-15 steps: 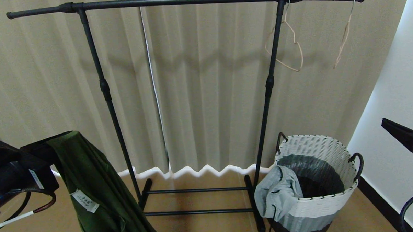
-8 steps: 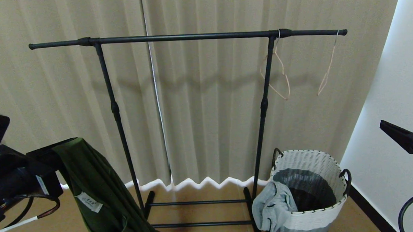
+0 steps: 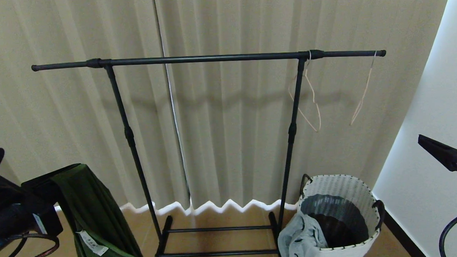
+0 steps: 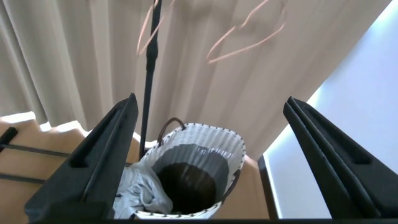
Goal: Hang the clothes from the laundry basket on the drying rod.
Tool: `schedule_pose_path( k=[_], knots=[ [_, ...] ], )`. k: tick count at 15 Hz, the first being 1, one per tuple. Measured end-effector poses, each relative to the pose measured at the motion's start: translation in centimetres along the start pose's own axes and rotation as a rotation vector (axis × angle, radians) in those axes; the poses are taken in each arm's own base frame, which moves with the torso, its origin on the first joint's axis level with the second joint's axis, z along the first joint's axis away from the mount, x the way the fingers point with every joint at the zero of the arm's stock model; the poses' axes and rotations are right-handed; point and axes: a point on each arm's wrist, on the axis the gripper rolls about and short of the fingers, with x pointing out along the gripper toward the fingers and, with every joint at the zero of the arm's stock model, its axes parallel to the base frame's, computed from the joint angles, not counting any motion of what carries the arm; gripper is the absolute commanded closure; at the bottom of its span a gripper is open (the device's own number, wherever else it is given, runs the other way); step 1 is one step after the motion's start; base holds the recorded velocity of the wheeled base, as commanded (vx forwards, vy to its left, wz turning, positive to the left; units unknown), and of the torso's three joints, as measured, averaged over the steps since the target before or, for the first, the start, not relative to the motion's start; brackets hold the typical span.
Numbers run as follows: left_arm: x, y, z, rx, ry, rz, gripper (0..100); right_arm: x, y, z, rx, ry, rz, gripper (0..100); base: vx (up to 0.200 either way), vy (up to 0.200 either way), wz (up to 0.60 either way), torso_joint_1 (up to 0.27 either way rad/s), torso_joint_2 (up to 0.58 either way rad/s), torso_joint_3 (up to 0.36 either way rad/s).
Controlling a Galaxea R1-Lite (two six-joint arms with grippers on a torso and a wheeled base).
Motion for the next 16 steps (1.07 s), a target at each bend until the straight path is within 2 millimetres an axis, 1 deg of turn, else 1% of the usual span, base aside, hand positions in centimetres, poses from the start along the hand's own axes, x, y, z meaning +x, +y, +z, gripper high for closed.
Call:
schedule_pose_path(
  k=[6,8,10,16],
  knots=[
    [-0.14,0.17,0.48,0.002,-0.024,0.012,100,0.13,-0.26,-0.14,0.001,0.012,-0.016,0,0.0,0.0,0.0,0.254,-0.52,-0.271],
    [-0.13,0.31,0.64,0.002,-0.031,0.021,100,0.28,-0.28,-0.22,0.001,0.018,-0.016,0,0.0,0.0,0.0,0.144,-0.29,-0.154],
    [-0.13,0.41,0.61,0.003,-0.028,0.027,100,0.43,-0.25,-0.4,0.001,0.028,-0.014,0,0.2,0.0,0.0,0.041,-0.1,-0.046],
    [-0.06,0.51,0.64,0.001,-0.026,0.032,100,0.67,-0.19,-0.7,0.002,0.044,-0.01,0,0.2,-0.2,0.0,0.011,-0.01,-0.008]
  ],
)
